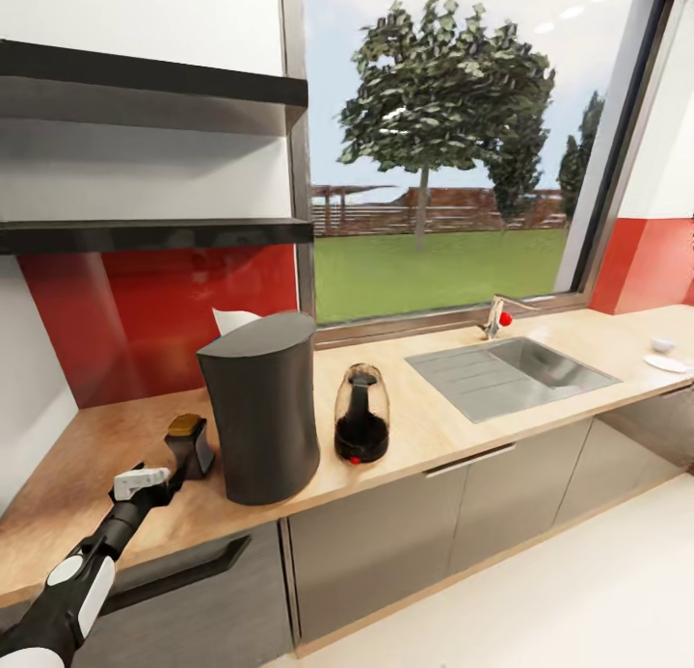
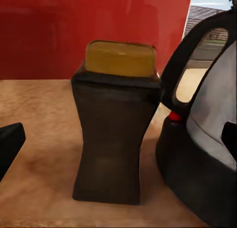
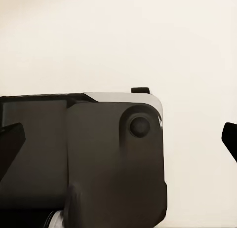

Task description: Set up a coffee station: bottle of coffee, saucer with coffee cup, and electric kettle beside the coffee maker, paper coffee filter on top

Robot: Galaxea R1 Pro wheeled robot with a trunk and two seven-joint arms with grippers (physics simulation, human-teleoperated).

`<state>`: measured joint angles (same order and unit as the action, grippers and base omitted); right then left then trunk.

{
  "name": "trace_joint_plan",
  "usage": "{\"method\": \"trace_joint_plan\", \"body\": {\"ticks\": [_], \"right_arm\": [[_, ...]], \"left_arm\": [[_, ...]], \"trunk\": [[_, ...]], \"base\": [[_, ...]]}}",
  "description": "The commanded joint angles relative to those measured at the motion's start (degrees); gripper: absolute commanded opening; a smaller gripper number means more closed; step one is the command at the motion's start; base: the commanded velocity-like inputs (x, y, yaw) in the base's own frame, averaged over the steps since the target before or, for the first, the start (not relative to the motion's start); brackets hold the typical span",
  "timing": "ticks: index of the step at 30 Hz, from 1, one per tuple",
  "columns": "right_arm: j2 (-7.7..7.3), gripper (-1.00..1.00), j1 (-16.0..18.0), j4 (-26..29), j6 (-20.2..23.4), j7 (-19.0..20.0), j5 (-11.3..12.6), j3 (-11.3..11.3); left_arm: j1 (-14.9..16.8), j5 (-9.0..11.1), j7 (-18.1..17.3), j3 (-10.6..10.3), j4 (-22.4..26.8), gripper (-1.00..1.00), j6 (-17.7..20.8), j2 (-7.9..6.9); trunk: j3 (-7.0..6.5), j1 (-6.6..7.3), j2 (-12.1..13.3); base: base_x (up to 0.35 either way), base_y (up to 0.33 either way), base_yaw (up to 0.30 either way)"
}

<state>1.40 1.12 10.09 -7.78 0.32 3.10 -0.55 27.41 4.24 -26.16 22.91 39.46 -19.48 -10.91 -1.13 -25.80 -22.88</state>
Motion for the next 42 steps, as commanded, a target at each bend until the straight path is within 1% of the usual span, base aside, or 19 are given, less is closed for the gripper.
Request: {"method": "trace_joint_plan", "body": {"ticks": [1,2,3,5,8,9,10,11,13,14,15,16,17,19,22,26,35,40,42], "right_arm": [[0.0,1.0,0.02,-0.07,-0.22,0.03,0.33,-0.07],[0.0,1.0,0.02,-0.07,-0.22,0.03,0.33,-0.07],[-0.01,1.0,0.02,-0.07,-0.22,0.03,0.33,0.0],[0.0,1.0,0.02,-0.07,-0.22,0.03,0.33,0.01],[0.0,1.0,0.02,-0.07,-0.22,0.03,0.33,0.01],[0.0,1.0,0.02,-0.07,-0.22,0.03,0.33,-0.03],[0.0,1.0,0.02,-0.07,-0.22,0.03,0.33,-0.04],[0.0,1.0,0.02,-0.07,-0.22,0.03,0.33,-0.02],[0.0,1.0,0.02,-0.07,-0.22,0.03,0.33,-0.01],[0.0,1.0,0.02,-0.07,-0.22,0.03,0.33,0.0],[-0.01,1.0,0.02,-0.07,-0.22,0.03,0.33,-0.02],[-0.01,1.0,0.02,-0.07,-0.22,0.03,0.33,-0.01],[0.0,1.0,0.02,-0.07,-0.22,0.03,0.33,-0.02],[0.0,1.0,0.02,-0.07,-0.22,0.03,0.33,-0.05],[0.0,1.0,0.02,-0.1,-0.22,0.03,0.33,-0.03],[0.0,1.0,0.02,-0.14,-0.22,0.03,0.33,0.0],[0.0,1.0,0.02,-0.15,-0.22,0.03,0.33,-0.05],[0.0,1.0,0.02,-0.14,-0.22,0.03,0.33,-0.07],[0.0,1.0,0.02,-0.15,-0.22,0.03,0.33,-0.07]], "left_arm": [[0.03,0.4,-0.59,0.14,-0.11,1.0,0.06,0.01],[-0.19,0.4,-0.84,0.1,-0.14,1.0,0.06,0.01],[-1.94,0.54,-1.24,-0.33,0.1,1.0,0.01,-0.05],[-3.35,0.57,-2.01,-0.5,0.37,1.0,-0.03,-0.08],[-6.57,1.0,-7.25,-0.2,0.66,1.0,-0.11,-0.14],[-7.73,1.17,-10.32,0.04,0.77,1.0,-0.11,-0.21],[-8.2,1.3,-12.4,0.12,1.01,1.0,-0.12,-0.35],[-8.29,1.34,-13.09,0.15,1.12,1.0,-0.12,-0.38],[-8.59,1.43,-16.22,0.71,1.62,1.0,-0.12,-0.52],[-8.63,1.44,-16.74,0.96,1.68,1.0,-0.12,-0.54],[-8.69,1.46,-18.47,2.5,1.83,1.0,-0.12,-0.58],[-8.69,1.46,-18.85,2.88,1.85,1.0,-0.12,-0.58],[-8.72,1.47,-21.13,3.97,1.95,1.0,-0.12,-0.59],[-8.75,1.47,-23.21,4.44,2.0,1.0,-0.12,-0.6],[-8.74,1.47,-25.15,4.73,2.15,1.0,-0.11,-0.6],[-8.75,1.39,-25.25,4.63,2.2,1.0,-0.04,-0.45],[-8.74,1.39,-25.18,4.59,2.1,1.0,-0.03,-0.3],[-8.77,0.85,-25.17,4.29,1.14,1.0,0.06,0.11],[-8.77,0.61,-25.16,4.22,0.14,1.0,0.1,0.63]], "trunk": [[0.02,0.02,-0.05],[0.02,0.02,-0.05],[0.02,0.02,-0.05],[0.02,0.02,-0.05],[0.02,0.02,-0.05],[0.02,0.02,-0.05],[0.0,0.02,-0.05],[-0.01,0.02,-0.05],[-0.06,0.02,-0.05],[-0.09,0.02,-0.05],[-0.11,0.02,-0.05],[-0.14,0.02,-0.05],[-0.16,0.02,-0.05],[-0.22,0.02,-0.05],[-0.3,0.02,-0.05],[-0.41,0.02,-0.05],[-0.65,0.02,-0.05],[-0.79,0.02,-0.05],[-0.84,0.02,-0.05]], "base": [[-0.337,0.0,0.0],[-0.337,0.0,0.0],[-0.337,0.0,0.0],[-0.337,0.0,0.0],[-0.313,0.0,0.0],[-0.211,0.0,-0.037],[-0.113,0.0,-0.133],[-0.072,0.0,-0.175],[-0.038,0.0,-0.21],[-0.024,0.0,-0.225],[-0.01,0.0,-0.24],[-0.008,0.0,-0.242],[-0.003,0.0,-0.246],[-0.002,0.0,-0.248],[-0.017,0.0,-0.249],[-0.241,-0.025,-0.25],[-0.279,-0.156,-0.25],[-0.086,-0.055,-0.25],[-0.017,-0.011,-0.25]]}}
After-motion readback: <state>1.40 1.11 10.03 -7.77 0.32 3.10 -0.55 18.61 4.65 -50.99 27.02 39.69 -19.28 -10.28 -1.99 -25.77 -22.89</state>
